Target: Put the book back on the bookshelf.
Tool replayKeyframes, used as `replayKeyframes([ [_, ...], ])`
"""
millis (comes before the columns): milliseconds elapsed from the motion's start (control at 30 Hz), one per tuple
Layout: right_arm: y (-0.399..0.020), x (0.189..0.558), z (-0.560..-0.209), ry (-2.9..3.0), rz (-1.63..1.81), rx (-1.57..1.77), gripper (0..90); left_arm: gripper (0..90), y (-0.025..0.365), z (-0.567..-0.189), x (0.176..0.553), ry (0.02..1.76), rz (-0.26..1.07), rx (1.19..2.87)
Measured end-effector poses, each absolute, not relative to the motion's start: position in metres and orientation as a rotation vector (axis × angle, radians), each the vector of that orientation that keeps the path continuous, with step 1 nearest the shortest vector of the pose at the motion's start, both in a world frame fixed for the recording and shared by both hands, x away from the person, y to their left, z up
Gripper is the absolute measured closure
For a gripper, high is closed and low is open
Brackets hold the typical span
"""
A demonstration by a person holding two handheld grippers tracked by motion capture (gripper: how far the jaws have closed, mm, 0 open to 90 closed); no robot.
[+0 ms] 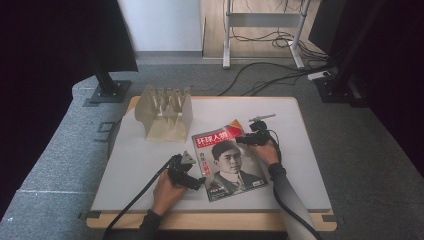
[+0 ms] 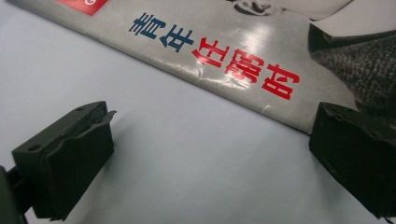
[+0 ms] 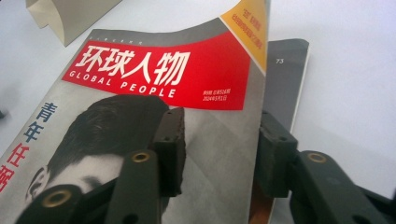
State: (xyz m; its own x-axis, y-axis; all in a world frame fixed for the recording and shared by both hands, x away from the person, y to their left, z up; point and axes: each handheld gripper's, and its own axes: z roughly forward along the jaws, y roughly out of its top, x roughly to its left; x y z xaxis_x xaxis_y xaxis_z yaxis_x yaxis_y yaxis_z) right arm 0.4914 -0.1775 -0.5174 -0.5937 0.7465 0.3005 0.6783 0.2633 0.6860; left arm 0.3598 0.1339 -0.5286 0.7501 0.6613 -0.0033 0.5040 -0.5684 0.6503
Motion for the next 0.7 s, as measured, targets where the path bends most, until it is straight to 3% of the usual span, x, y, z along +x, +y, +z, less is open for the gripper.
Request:
replayKeyframes([
  [233, -0.176, 0.475, -0.506, 2.467, 1.209, 1.24, 79.3, 0.0, 0.134, -0.529, 0.36, 0.872, 0.317, 2.299],
  [700, -0.154, 0.452, -0.482, 2.437, 1.055, 1.114, 86.4, 0.0, 0.134, -0.529, 0.359, 0.873, 0.316, 2.297],
])
